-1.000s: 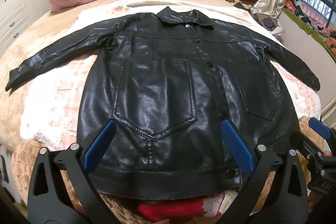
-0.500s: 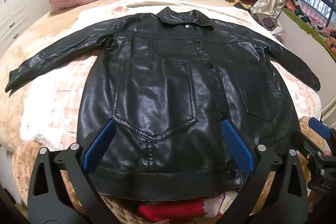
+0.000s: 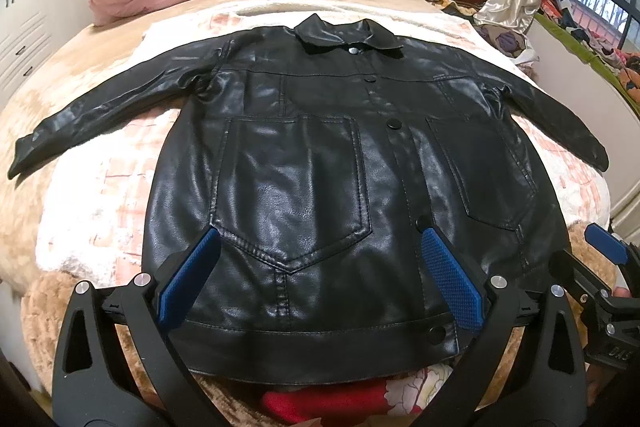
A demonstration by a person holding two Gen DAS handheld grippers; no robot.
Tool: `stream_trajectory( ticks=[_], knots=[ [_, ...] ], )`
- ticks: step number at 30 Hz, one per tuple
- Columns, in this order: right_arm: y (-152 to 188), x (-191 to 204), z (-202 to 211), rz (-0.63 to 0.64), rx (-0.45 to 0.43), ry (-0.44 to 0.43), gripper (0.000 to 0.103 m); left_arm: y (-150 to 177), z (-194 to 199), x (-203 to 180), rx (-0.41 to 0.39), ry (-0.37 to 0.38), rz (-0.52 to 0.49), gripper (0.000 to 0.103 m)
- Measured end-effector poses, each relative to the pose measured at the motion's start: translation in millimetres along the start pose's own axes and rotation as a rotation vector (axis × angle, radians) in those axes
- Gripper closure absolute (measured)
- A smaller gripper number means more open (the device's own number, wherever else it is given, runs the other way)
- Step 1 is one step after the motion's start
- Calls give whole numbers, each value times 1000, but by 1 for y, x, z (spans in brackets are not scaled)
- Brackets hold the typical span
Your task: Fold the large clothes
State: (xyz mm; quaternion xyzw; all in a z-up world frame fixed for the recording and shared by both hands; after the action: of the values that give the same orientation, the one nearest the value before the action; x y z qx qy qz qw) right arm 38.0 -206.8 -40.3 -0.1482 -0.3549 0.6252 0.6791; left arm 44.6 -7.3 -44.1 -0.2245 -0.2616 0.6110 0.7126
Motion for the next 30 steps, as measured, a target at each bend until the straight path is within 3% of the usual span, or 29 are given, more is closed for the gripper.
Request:
stream_trajectory(
  ticks=[17,30],
  knots=[
    [-2,1,-14,1,23,-2,4,-5,-7,10,7,3,12,9],
    [-37,18,-35,35,20,-17,4,-37,-23,36,14,-35,28,9]
  ],
)
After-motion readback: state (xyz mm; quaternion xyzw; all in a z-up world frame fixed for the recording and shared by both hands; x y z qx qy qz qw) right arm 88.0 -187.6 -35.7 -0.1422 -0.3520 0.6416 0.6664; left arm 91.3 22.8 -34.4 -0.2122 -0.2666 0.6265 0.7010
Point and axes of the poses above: each gripper's, at about its wrist camera, not at the fingertips, and z roughly against the way its jaws point, x to its left, y to its underside, the point moved 6 cm from there along -z, roughly the way its jaws point, and after that the axes turned 15 degrees about -z, right-handed, at the moved point
